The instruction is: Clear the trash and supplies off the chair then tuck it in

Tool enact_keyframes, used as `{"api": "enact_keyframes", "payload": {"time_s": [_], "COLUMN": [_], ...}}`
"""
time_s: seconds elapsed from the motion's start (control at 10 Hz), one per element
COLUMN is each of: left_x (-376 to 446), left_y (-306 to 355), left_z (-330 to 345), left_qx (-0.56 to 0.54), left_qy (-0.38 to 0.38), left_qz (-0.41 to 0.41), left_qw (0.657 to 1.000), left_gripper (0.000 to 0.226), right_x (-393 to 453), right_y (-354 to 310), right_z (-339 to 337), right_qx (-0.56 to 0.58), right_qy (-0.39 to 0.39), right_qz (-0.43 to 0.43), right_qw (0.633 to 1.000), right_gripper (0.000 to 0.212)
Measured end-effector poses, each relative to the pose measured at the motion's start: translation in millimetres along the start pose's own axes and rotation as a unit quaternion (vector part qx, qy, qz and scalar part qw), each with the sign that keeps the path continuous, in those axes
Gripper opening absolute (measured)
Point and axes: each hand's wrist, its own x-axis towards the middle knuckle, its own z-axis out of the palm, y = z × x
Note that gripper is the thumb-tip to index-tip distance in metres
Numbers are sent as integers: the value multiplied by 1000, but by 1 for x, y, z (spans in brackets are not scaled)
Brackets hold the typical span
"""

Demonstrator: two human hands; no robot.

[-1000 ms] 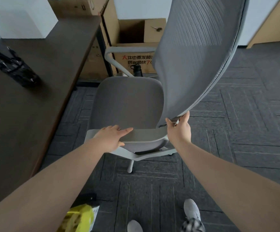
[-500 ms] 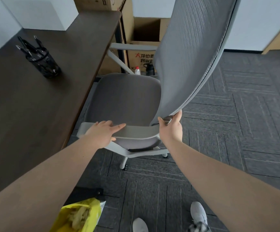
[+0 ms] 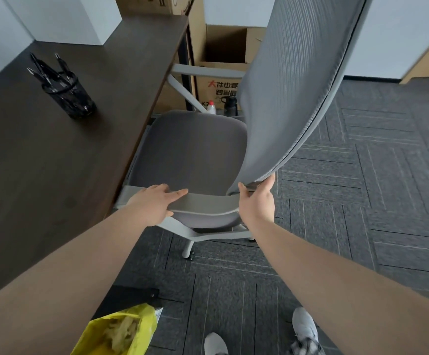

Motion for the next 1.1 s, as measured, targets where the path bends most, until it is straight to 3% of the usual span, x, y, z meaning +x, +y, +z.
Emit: {"api": "enact_keyframes", "payload": {"time_s": [0.3,0.7,0.9,1.0,1.1], "left_x": [-19,-51,-69,-76,-81], "left_y": [9,45,62,68,70], "left_z": [-22,-84,-110,-117,-123], "left_qx": [25,3,-32,-76,-79], "left_qy": [-1,14,24,36,33], "left_qz": [-20,-16,-24,-36,-45], "left_qw": [999,1000,999,996,995], "left_gripper": [72,69,68,66,66], "right_x": [-2,-8,-43,-85,-139], "right_y": [-6,-28,-55,-80,-108], "right_z": [-31,-98,-174,-232,-292], "right_qx": [-116,-230,-265,-167,-49], "right_qy": [-97,-145,-207,-244,-238], "right_qz": [-6,-93,-120,-136,-209], "right_qw": [988,958,934,946,947], "right_gripper": [85,81,33,31,46]}}
